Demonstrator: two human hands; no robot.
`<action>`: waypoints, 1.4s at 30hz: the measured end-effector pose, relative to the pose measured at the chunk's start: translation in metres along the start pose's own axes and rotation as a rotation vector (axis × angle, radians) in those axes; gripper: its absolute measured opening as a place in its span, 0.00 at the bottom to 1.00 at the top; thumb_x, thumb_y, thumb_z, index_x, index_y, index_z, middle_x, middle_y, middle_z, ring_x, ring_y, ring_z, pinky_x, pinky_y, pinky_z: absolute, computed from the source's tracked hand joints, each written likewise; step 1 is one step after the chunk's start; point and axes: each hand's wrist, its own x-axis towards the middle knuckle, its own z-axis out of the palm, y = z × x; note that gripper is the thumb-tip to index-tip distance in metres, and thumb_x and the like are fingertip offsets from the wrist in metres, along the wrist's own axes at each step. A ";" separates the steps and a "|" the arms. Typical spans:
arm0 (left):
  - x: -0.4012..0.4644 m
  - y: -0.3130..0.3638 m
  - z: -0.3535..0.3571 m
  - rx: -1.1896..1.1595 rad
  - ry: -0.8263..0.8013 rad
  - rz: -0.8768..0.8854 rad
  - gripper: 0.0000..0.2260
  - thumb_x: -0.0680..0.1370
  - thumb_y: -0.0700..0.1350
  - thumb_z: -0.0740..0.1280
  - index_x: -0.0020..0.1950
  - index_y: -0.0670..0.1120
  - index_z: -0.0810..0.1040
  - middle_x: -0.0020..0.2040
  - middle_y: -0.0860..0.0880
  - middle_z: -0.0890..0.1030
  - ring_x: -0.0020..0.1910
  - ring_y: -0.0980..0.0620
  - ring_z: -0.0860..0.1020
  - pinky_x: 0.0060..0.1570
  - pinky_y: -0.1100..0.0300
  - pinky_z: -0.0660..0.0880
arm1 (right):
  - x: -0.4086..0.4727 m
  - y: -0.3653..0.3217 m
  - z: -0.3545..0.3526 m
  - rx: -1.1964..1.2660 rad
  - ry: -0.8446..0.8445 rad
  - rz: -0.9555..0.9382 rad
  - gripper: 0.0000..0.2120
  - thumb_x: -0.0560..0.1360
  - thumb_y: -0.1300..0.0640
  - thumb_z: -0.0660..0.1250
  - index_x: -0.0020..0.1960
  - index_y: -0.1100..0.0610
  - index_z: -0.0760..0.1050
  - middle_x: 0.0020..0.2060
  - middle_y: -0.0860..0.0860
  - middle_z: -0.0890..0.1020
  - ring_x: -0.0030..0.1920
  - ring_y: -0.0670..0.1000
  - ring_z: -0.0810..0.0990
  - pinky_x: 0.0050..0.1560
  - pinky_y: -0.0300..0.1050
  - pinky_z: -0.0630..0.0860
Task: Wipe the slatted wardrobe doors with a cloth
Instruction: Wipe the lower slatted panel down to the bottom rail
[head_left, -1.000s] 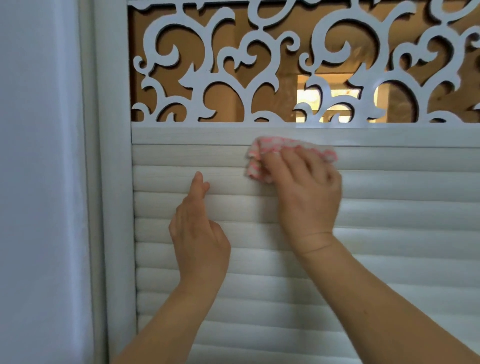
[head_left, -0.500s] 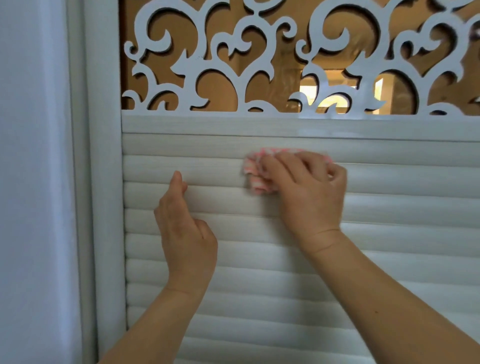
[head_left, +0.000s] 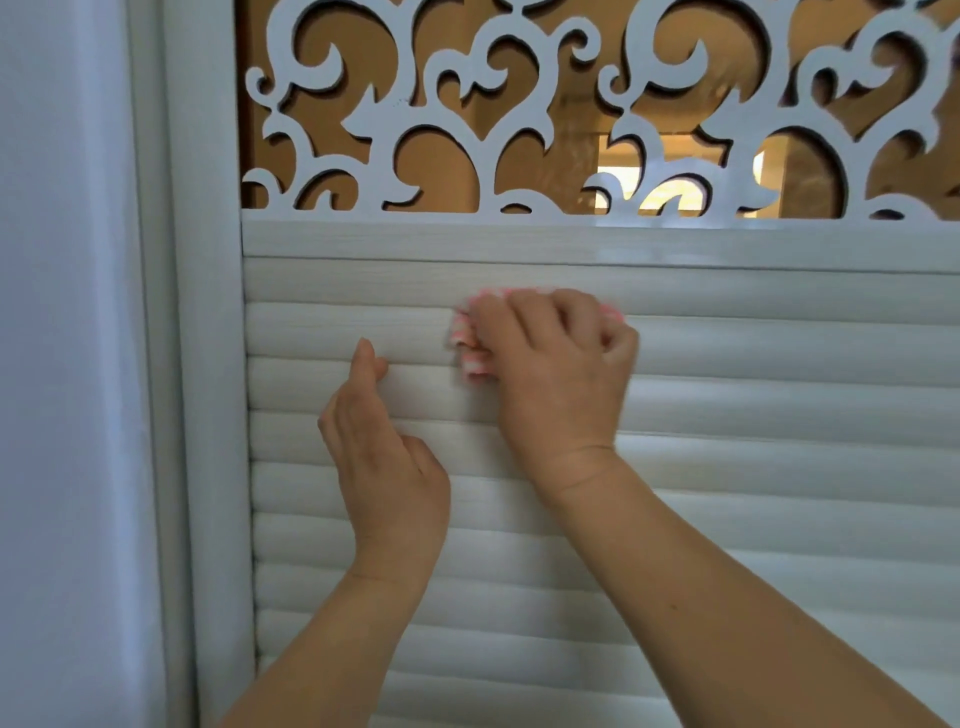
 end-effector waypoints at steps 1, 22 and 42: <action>-0.001 0.000 -0.001 -0.013 0.001 -0.012 0.33 0.66 0.26 0.52 0.72 0.36 0.58 0.62 0.41 0.72 0.59 0.50 0.64 0.63 0.72 0.57 | 0.000 -0.011 0.003 0.015 -0.011 -0.041 0.14 0.72 0.57 0.61 0.53 0.49 0.81 0.47 0.47 0.82 0.51 0.53 0.69 0.45 0.49 0.59; -0.015 0.014 -0.002 -0.054 -0.059 -0.166 0.33 0.69 0.23 0.53 0.74 0.41 0.57 0.64 0.44 0.69 0.60 0.61 0.59 0.62 0.72 0.56 | -0.044 0.098 -0.050 -0.075 -0.063 0.167 0.13 0.69 0.57 0.61 0.45 0.51 0.83 0.44 0.54 0.81 0.47 0.58 0.67 0.35 0.49 0.68; -0.002 0.008 -0.020 -0.109 -0.078 -0.201 0.36 0.70 0.23 0.52 0.74 0.48 0.55 0.58 0.55 0.67 0.61 0.51 0.68 0.64 0.61 0.65 | 0.016 -0.008 0.004 0.028 -0.112 -0.102 0.25 0.67 0.58 0.54 0.61 0.51 0.78 0.52 0.56 0.79 0.49 0.58 0.64 0.37 0.49 0.67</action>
